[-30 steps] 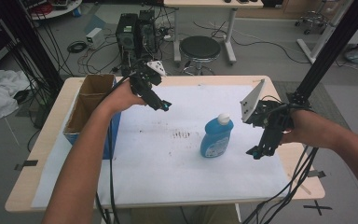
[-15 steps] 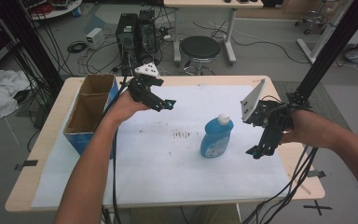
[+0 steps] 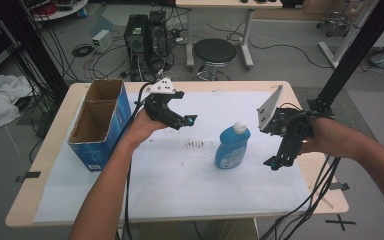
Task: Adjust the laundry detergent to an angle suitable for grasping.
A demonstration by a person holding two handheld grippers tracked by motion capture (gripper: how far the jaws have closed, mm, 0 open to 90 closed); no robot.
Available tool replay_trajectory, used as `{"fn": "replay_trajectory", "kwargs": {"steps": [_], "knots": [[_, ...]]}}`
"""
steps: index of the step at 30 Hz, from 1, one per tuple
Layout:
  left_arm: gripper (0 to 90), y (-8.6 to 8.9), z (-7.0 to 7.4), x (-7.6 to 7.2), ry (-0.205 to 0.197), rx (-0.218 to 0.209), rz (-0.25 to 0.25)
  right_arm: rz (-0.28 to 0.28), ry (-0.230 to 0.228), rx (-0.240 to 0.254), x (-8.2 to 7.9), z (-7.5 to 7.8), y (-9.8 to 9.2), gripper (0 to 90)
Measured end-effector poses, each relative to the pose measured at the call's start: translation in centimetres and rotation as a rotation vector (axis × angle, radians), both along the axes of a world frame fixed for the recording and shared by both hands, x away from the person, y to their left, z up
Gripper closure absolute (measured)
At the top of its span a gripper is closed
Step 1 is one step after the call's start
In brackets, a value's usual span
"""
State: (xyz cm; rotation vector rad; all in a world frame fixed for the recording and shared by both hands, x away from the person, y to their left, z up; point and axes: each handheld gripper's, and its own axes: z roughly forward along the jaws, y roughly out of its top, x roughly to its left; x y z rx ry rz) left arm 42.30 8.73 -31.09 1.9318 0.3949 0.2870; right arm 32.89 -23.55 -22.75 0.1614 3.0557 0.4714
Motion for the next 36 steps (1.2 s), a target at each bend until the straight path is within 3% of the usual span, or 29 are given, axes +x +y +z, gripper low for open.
{"fn": "replay_trajectory", "kwargs": {"steps": [16,30,36], "knots": [[1.6,-1.0,-3.8,-2.5,0.016,-0.123,-0.024,-0.001,0.002,0.003,0.2,-0.2,-0.1,2.9],[1.7,-3.6,-5.9,-4.9,0.023,-0.138,-0.074,-0.001,0.002,0.002,0.0,-0.2,0.0,2.9],[1.7,-4.5,-6.4,-5.8,0.009,-0.136,-0.088,-0.002,0.002,0.004,0.0,-0.2,0.0,2.9]]}}
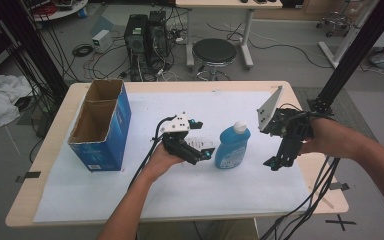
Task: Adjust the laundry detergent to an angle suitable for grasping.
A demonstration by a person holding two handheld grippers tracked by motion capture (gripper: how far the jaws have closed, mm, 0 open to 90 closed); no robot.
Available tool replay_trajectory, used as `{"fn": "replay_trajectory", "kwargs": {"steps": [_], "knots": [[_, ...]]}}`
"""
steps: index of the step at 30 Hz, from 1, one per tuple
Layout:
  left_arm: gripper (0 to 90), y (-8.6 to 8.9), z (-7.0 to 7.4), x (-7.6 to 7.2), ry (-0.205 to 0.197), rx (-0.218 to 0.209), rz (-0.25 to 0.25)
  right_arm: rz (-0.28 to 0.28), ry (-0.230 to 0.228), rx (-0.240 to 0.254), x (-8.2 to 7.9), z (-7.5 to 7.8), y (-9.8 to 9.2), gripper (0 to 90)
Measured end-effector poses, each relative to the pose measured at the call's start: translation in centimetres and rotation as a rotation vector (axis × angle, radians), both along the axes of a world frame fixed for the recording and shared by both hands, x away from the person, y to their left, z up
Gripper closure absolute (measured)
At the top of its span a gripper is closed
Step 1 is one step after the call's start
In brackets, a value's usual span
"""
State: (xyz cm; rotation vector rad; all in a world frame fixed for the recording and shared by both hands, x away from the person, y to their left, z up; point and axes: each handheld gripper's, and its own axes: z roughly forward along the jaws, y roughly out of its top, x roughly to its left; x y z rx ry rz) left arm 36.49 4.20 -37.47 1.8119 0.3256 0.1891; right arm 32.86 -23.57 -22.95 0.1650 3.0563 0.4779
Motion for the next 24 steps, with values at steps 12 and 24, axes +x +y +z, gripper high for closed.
{"fn": "replay_trajectory", "kwargs": {"steps": [12,24], "knots": [[1.6,-2.2,-1.0,-0.5,0.007,-0.01,-0.003,0.009,0.003,-0.008,-0.1,0.0,0.2,2.9],[1.7,-3.9,-1.7,-0.6,-0.01,-0.017,0.002,0.007,-0.001,-0.004,-0.1,0.0,0.0,2.9]]}}
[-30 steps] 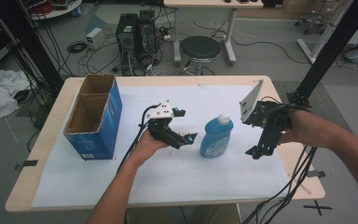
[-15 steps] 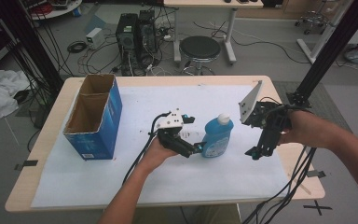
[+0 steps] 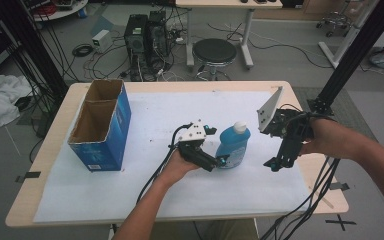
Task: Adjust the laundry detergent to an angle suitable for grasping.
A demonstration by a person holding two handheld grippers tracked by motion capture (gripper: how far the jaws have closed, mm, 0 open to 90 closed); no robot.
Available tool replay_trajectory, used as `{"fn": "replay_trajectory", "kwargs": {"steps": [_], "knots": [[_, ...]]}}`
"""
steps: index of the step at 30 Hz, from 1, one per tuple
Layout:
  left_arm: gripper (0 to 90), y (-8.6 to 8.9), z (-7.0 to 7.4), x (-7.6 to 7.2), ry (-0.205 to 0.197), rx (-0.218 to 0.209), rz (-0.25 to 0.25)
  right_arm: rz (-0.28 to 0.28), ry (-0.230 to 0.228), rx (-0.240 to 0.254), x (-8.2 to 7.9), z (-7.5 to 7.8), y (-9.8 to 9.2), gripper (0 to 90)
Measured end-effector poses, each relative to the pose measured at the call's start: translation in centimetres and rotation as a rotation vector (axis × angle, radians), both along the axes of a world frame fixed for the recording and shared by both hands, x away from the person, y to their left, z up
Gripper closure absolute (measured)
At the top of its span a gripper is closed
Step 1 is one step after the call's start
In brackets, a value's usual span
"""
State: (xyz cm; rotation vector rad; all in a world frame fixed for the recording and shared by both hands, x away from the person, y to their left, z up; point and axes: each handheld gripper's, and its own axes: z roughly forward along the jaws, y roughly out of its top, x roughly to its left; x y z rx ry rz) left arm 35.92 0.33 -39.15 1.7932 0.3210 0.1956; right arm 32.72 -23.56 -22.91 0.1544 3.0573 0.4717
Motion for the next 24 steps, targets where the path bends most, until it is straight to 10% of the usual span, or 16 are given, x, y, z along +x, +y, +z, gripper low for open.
{"fn": "replay_trajectory", "kwargs": {"steps": [24], "knots": [[1.7,-3.0,-1.4,1.1,0.012,-0.025,0.046,0.01,-0.001,0.001,0.4,-0.1,0.1,2.9]]}}
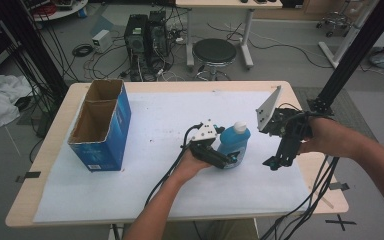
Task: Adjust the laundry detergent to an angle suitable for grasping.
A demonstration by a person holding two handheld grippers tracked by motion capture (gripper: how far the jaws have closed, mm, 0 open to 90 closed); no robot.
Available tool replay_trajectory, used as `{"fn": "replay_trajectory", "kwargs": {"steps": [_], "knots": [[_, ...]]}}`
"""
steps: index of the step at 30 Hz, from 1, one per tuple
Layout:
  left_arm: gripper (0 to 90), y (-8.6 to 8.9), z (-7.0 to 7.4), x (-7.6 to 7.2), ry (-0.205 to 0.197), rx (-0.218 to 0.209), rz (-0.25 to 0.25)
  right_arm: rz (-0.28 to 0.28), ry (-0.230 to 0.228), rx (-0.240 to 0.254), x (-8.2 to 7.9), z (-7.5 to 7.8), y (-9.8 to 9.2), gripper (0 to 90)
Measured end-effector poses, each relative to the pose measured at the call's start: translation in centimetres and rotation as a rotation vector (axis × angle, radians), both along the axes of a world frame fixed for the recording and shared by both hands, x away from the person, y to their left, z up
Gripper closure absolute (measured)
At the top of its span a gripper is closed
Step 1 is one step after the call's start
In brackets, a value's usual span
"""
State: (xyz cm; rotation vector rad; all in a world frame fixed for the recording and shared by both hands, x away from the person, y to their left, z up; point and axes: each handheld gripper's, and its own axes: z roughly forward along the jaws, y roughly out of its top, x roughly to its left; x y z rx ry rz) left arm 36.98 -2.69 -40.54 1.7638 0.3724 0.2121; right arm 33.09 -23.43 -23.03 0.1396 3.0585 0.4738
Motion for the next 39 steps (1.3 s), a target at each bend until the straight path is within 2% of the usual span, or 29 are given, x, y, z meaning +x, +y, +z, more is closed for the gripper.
{"fn": "replay_trajectory", "kwargs": {"steps": [6,10,13,17,26,39], "knots": [[1.7,-0.44,-0.42,0.27,0.023,-0.012,0.008,-0.006,0.0,-0.001,0.02,0.04,-0.02,2.9],[2.8,-0.54,-0.5,0.29,0.023,-0.015,0.003,-0.006,-0.001,0.003,0.09,0.02,-0.03,2.9],[8.6,-0.54,-0.49,0.28,0.018,-0.026,-0.015,-0.004,-0.001,0.001,0.12,0.02,-0.02,2.9],[16.1,-0.57,-0.47,0.2,0.001,-0.014,-0.021,-0.003,0.0,0.002,0.12,0.01,0.0,2.9],[19.4,-0.61,-0.5,0.14,0.001,-0.011,-0.019,-0.008,-0.002,0.005,0.03,0.05,-0.06,2.9],[34.4,-0.56,-0.4,0.03,-0.016,-0.008,-0.02,-0.007,-0.005,0.01,-0.04,0.09,-0.12,2.9]]}}
